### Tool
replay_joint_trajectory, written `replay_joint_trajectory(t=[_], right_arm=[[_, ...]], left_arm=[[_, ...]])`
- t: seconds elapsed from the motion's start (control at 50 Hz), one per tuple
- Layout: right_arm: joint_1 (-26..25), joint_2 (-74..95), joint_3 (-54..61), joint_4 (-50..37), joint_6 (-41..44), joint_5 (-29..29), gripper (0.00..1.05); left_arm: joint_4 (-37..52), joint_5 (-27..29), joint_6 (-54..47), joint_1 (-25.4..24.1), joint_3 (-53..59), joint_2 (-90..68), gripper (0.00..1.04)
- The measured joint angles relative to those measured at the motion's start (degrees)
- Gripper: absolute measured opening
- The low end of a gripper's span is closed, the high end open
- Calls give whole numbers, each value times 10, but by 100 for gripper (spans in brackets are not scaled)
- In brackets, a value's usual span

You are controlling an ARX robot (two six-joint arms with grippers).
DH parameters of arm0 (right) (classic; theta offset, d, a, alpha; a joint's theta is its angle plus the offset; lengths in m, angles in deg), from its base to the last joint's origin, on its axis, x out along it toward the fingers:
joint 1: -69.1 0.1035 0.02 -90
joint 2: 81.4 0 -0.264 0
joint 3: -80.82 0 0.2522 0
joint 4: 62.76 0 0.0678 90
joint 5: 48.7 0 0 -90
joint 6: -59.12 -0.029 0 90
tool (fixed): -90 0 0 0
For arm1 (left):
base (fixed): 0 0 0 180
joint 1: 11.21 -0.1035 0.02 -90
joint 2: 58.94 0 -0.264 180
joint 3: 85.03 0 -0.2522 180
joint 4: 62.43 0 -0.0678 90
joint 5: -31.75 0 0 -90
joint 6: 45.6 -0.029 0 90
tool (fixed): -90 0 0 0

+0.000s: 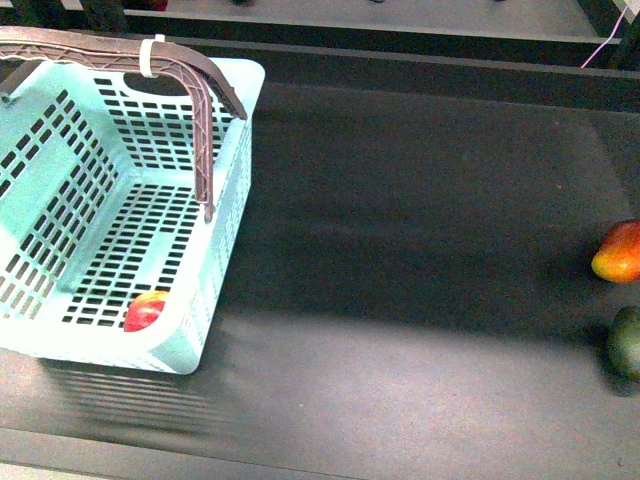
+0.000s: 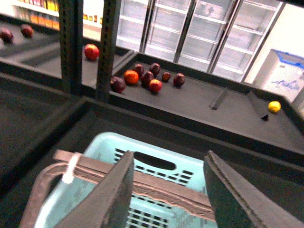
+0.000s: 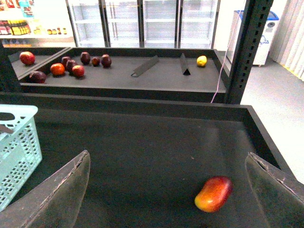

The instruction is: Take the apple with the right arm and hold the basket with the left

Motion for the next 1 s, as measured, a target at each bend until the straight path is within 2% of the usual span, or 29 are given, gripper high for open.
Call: replay_joint_trajectory(t=[0.06, 0.18, 0.2, 0.521, 0.641, 1.001], right_arm=[[0, 0, 0, 0, 0, 0, 96], [0, 0, 0, 0, 0, 0, 96], [0, 0, 0, 0, 0, 0, 96], [0, 0, 0, 0, 0, 0, 96], [0, 0, 0, 0, 0, 0, 96], [0, 0, 0, 0, 0, 0, 96]], left_arm=[[3, -17, -37, -11, 20, 21, 36], [-1, -30, -92, -30, 86, 78, 5], [-3, -30, -95, -30, 94, 90, 3], [-52, -31, -106, -30, 160, 202, 3], [-29, -31, -106, -31, 190, 215, 3], [-152, -31, -107, -31, 220, 362, 3]])
